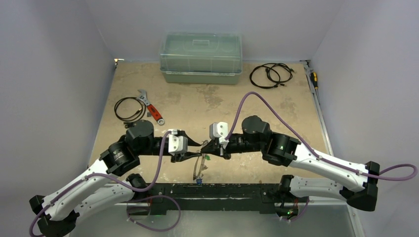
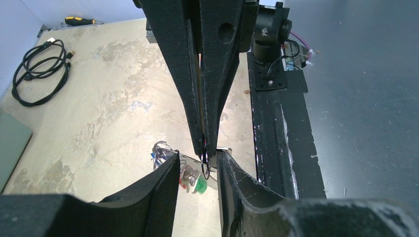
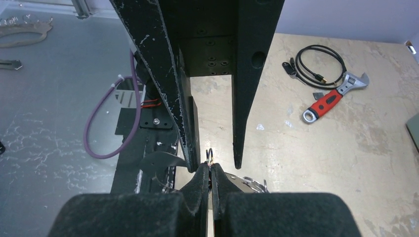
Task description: Put the keys on the keyring
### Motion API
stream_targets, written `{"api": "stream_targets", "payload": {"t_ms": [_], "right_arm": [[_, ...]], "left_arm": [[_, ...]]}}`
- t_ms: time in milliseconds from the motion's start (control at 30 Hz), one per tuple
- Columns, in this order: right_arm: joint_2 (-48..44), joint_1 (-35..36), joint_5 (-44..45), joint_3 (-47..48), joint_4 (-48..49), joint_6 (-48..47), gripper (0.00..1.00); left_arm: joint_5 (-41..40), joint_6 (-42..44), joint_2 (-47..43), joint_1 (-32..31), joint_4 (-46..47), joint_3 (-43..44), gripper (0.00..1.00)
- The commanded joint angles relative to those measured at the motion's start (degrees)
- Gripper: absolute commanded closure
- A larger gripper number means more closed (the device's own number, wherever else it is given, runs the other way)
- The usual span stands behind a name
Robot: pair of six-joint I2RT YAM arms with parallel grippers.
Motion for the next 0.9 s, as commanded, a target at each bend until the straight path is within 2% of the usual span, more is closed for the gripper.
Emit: {"api": "stream_targets", "payload": {"t_ms": [0, 133, 267, 567, 667, 733, 867], "right_arm": [[-2.08, 0.07, 0.75, 1.61, 4.28, -0.78, 1.0], [-2.12, 0.07, 0.49, 1.63, 4.38, -0.73, 1.0], [-2.38, 0.07, -0.39, 1.8, 4.43, -0.69, 1.0], [-5.53, 0.07, -0.89, 0.43, 6.12, 0.38, 1.0], [-7.24, 0.07, -1.78, -0.76, 7.55, 1.43, 0.77], [-8.27, 0.07, -1.88, -1.48, 8.28, 1.95, 0.66], [-9.21, 0.07, -1.97, -1.97, 8.86, 2.45, 0.57]], "left_arm": [[-1.12, -0.66, -0.2, -0.06, 2.28, -0.25, 0.71], [-1.12, -0.57, 0.18, -0.07, 2.78, -0.66, 0.82], [-1.16, -0.38, 0.38, -0.1, 3.51, -1.32, 1.0], [-4.98, 0.89, -3.14, -0.07, 7.68, -4.89, 1.0], [-6.26, 1.3, -4.49, -0.09, 8.73, -5.96, 1.0], [-6.46, 1.29, -5.14, -0.06, 9.21, -6.36, 1.0], [-6.92, 1.11, -5.71, -0.07, 9.69, -6.84, 1.0]]}}
